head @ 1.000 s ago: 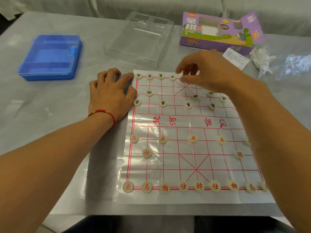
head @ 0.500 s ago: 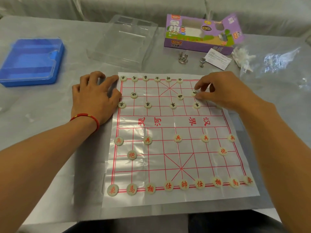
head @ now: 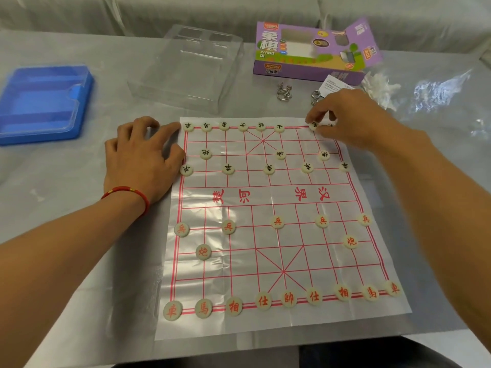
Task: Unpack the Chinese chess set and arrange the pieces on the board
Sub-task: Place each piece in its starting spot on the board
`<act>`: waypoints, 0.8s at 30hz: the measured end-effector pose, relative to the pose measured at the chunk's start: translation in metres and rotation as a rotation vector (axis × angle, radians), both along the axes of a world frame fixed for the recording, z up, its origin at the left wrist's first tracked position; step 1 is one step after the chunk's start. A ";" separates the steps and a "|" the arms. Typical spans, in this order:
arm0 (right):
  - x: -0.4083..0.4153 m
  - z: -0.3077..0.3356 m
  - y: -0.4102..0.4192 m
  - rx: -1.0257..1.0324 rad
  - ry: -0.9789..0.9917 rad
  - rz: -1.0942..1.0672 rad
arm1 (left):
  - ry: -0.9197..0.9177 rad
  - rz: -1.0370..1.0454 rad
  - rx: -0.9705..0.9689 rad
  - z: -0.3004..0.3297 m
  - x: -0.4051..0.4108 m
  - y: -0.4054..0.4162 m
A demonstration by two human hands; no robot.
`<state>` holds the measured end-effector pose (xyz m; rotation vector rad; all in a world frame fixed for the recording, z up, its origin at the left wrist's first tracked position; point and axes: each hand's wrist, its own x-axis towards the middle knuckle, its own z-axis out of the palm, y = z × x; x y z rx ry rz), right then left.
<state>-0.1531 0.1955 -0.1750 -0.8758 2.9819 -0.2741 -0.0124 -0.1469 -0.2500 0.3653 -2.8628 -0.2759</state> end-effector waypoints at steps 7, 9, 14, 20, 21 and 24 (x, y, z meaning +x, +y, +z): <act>-0.013 -0.002 -0.005 0.109 -0.027 0.061 | -0.006 0.007 -0.001 -0.001 -0.001 0.000; -0.015 -0.001 -0.004 0.122 0.003 0.056 | -0.009 0.009 0.001 0.000 0.000 0.000; -0.012 0.003 -0.002 0.175 0.065 0.077 | -0.010 0.006 0.007 0.002 0.000 0.002; -0.015 0.005 -0.008 0.240 0.069 0.105 | -0.013 0.006 0.010 0.002 0.001 0.002; -0.016 0.004 -0.007 0.237 0.068 0.101 | -0.012 0.006 0.010 0.002 0.001 0.002; -0.017 0.004 -0.007 0.229 0.057 0.091 | -0.014 0.010 0.009 0.001 0.001 0.002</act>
